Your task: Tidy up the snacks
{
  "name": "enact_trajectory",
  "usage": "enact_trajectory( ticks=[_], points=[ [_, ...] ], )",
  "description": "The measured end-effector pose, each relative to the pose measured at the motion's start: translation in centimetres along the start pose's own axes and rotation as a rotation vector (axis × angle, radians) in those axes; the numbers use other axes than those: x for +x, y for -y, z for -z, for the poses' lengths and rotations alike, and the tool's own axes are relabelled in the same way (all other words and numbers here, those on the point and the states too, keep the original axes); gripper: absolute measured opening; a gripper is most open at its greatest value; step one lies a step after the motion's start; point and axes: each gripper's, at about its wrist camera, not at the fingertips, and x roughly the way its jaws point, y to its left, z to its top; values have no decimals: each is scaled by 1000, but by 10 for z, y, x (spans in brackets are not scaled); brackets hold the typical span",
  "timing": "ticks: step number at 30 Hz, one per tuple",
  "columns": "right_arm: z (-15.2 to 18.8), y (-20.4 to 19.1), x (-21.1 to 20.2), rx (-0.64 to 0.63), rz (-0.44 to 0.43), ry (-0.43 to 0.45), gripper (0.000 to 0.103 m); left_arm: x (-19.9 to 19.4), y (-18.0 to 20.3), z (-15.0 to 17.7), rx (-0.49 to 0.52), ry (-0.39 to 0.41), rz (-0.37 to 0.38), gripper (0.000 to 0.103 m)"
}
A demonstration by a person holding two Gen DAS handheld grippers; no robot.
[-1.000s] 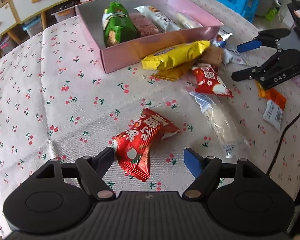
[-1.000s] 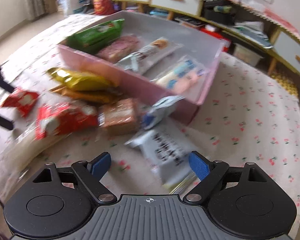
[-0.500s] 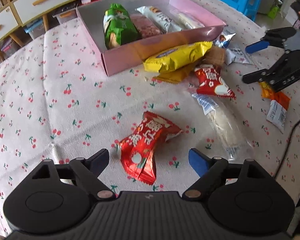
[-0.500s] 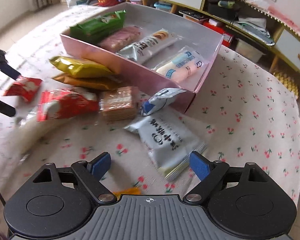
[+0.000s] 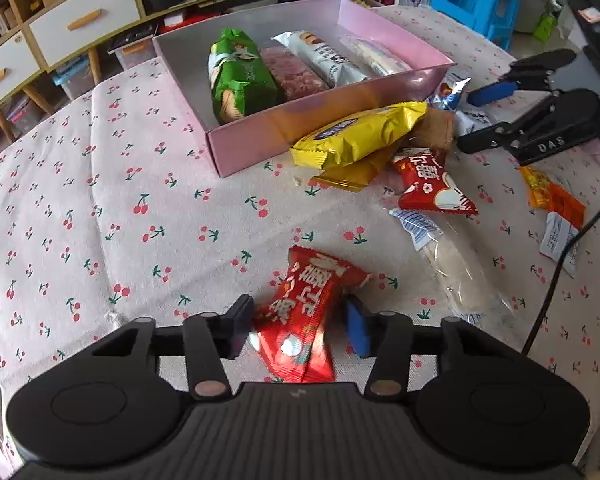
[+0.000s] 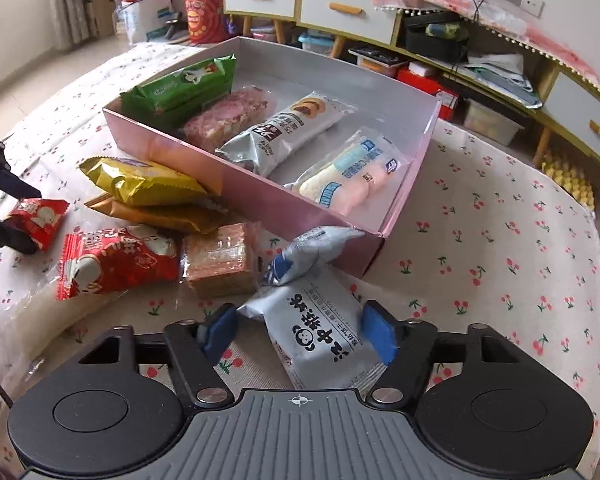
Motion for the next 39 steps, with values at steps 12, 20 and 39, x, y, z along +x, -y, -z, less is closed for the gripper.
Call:
enact_trajectory(
  ticks=[12, 20, 39],
  points=[
    [4, 3, -30, 155, -85, -33, 43, -9, -9, -4, -131, 20, 24, 37],
    [9, -3, -30, 132, -62, -15, 48, -5, -10, -4, -212, 2, -2, 37],
    [17, 9, -9, -12, -18, -67, 78, 3, -7, -7, -207, -20, 0, 37]
  ],
)
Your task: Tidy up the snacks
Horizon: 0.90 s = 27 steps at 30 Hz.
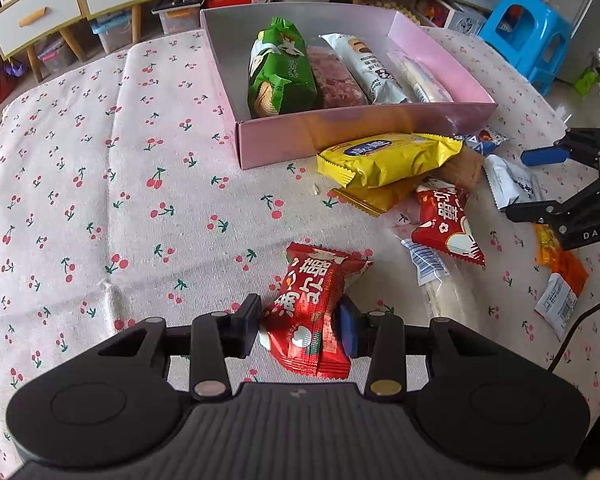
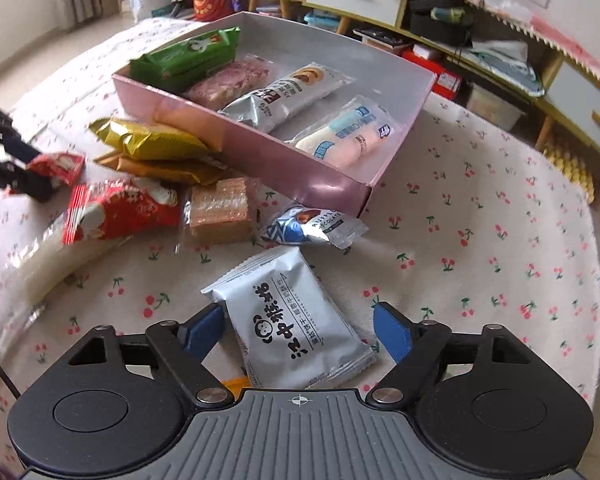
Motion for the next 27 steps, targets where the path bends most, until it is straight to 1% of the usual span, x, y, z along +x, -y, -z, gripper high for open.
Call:
enact_trajectory(
  ticks=[1, 2, 4, 7, 9, 14, 18, 22, 27],
  points=[
    [-1, 1, 0, 14, -22, -1, 67, 0, 0, 0, -2, 1, -1, 37],
    [-2, 2, -1, 26, -36, -4, 61, 0, 0, 0, -4, 3, -1, 37],
    [-3, 1, -2, 36, -47, -13, 57, -1, -1, -1, -15, 12, 0, 37],
    [-5, -1, -3, 53, -47, -25, 53, -4, -2, -2, -35, 23, 3, 36],
    [-7, -3, -6, 66, -60, -32, 47, -6, -2, -3, -41, 32, 1, 36],
    [-7, -6, -11, 94, -88, -47, 47, -11, -4, -4, -61, 47, 3, 36],
    [-7, 2, -18, 195, -120, -49, 47, -14, -6, -5, -77, 60, 9, 36],
    [-10, 9, -29, 272, -157, -20, 47, -20, -8, -7, -98, 83, 21, 35],
    [-16, 8, -43, 307, -165, 23, 47, -29, -11, -11, -124, 116, 35, 35]
  ],
)
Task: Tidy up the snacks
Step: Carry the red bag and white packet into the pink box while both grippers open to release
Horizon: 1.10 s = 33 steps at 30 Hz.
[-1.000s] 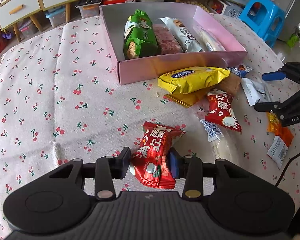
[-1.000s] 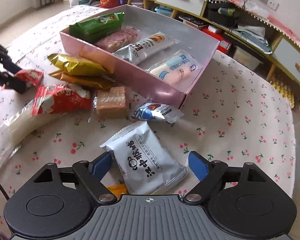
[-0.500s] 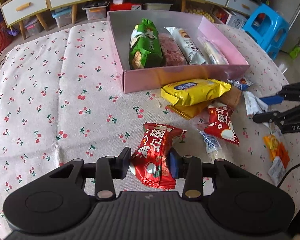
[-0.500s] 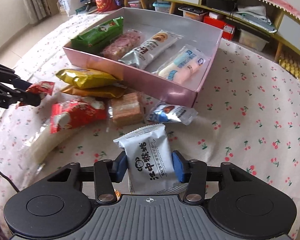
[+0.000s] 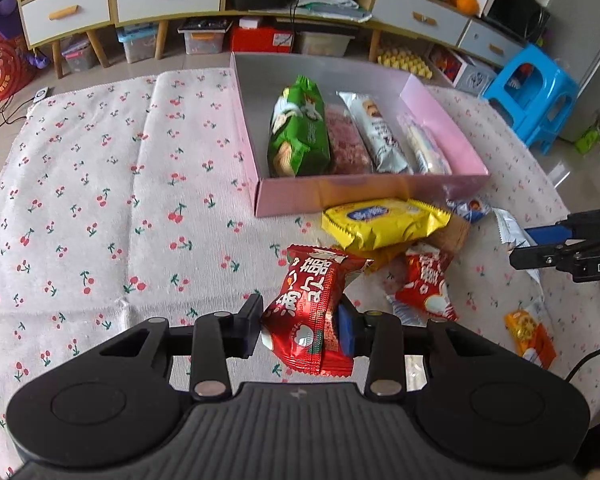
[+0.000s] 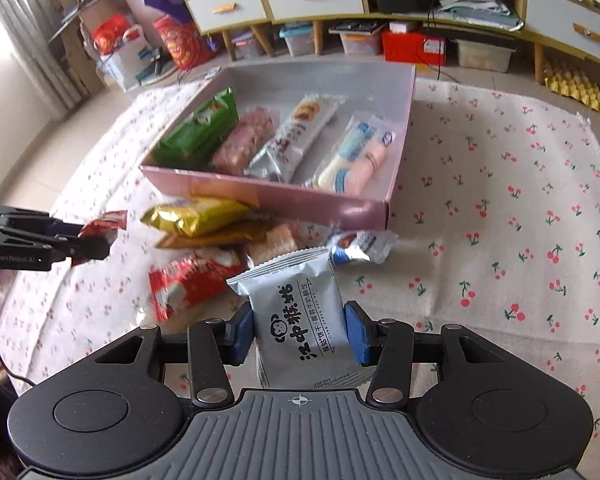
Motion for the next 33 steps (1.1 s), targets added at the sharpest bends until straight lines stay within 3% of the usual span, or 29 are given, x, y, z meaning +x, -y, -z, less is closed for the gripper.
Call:
enact_trajectory(
  ticks=[18, 25, 33],
  points=[
    [-50, 6, 3, 262, -19, 141, 47, -5, 8, -32, -131, 127, 24, 35],
    [-67, 19, 16, 389, -69, 235, 47, 15, 24, -60, -93, 158, 5, 35],
    [-69, 36, 35, 482, -43, 268, 47, 42, 41, -104, -44, 189, 9, 35]
  ],
)
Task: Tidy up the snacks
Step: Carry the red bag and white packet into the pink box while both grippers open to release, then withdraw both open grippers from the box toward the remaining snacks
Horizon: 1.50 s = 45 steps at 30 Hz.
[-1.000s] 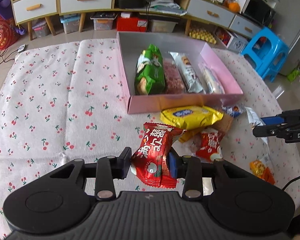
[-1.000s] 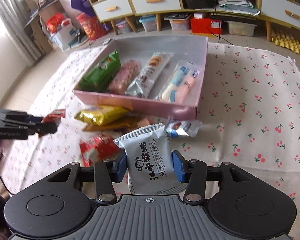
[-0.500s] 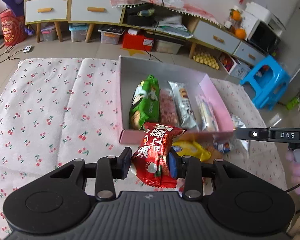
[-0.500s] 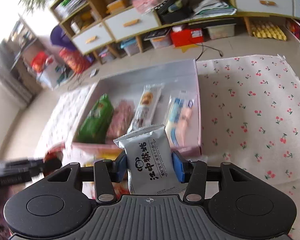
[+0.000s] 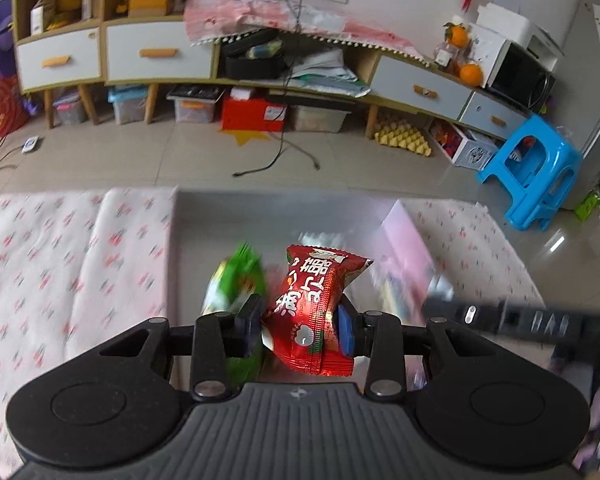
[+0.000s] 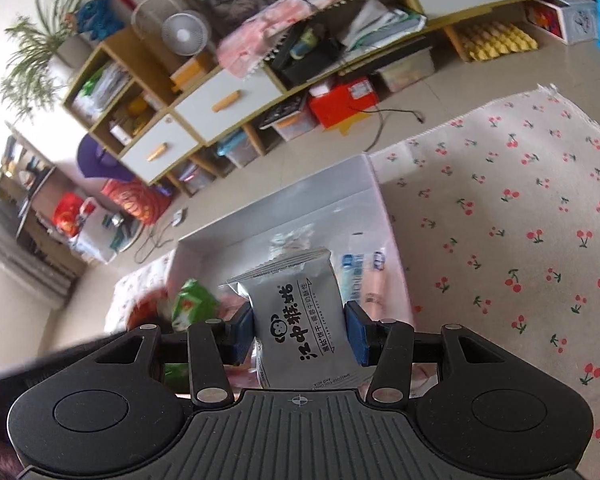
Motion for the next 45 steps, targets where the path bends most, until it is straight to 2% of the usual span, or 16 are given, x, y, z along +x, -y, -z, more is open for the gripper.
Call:
enact_trajectory(
  ticks=[3, 9, 21, 22, 23, 24, 25, 26, 27, 35, 45],
  points=[
    [-1, 5, 6, 23, 3, 11, 47, 17, 4, -12, 13, -1, -8, 35],
    [-1, 15, 16, 83, -8, 17, 47, 42, 1, -21, -24, -30, -60, 35],
    [-1, 14, 20, 67, -19, 22, 49, 57, 3, -22, -9, -54, -96, 36],
    [-2, 15, 19, 71, -28, 26, 49, 57, 4, -23, -6, -50, -104, 38],
    [-2, 15, 18, 76, -35, 26, 52, 57, 5, -24, 0, -43, -117, 49],
    [-3, 15, 18, 86, -38, 24, 56, 56, 6, -24, 6, -31, -129, 58],
    [-4, 16, 16, 94, -40, 26, 65, 52, 7, -23, 15, -18, -131, 60],
    [-5, 16, 15, 97, -39, 31, 70, 51, 7, -24, 22, -15, -128, 61],
    [-5, 15, 13, 96, -38, 36, 71, 50, 7, -25, 26, -17, -123, 62],
    [-9, 11, 5, 86, -45, 38, 71, 36, 12, -25, 55, -16, -118, 69],
    [-7, -11, -22, -1, -60, 26, 74, -1, 11, -16, 52, 2, -110, 77]
  ],
)
